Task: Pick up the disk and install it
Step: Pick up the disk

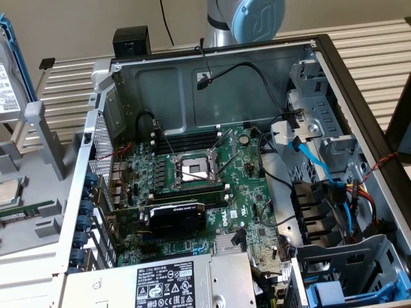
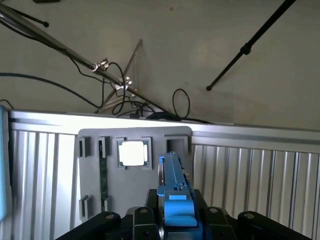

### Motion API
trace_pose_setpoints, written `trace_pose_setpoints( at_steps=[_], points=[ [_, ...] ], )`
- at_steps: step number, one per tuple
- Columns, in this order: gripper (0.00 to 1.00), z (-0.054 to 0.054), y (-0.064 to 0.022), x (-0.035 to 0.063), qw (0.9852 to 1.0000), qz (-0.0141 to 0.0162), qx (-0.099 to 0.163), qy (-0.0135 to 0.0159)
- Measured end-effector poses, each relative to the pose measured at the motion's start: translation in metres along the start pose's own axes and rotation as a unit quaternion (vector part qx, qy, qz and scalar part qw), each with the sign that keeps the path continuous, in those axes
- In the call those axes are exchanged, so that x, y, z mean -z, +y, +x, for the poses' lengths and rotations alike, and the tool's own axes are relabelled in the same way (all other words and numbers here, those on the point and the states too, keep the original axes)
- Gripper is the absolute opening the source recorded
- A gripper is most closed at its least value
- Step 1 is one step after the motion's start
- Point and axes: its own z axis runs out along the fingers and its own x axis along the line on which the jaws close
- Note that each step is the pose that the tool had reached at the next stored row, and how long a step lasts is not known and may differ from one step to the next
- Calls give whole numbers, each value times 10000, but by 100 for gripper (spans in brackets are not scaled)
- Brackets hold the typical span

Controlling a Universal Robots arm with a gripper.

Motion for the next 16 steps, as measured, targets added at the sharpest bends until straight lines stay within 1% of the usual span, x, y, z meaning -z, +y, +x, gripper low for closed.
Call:
trace_pose_setpoints(
  at_steps=[4,7,13,14,15,16],
  points=[
    [37,4,-1,121,10000,10,-1,30],
    [37,8,-1,167,10000,12,-1,47],
    [37,7,-1,168,10000,12,-1,47],
    [37,7,-1,170,10000,17,-1,47],
    [37,7,-1,171,10000,32,-3,41],
    [37,6,-1,174,10000,51,-5,27]
  ],
)
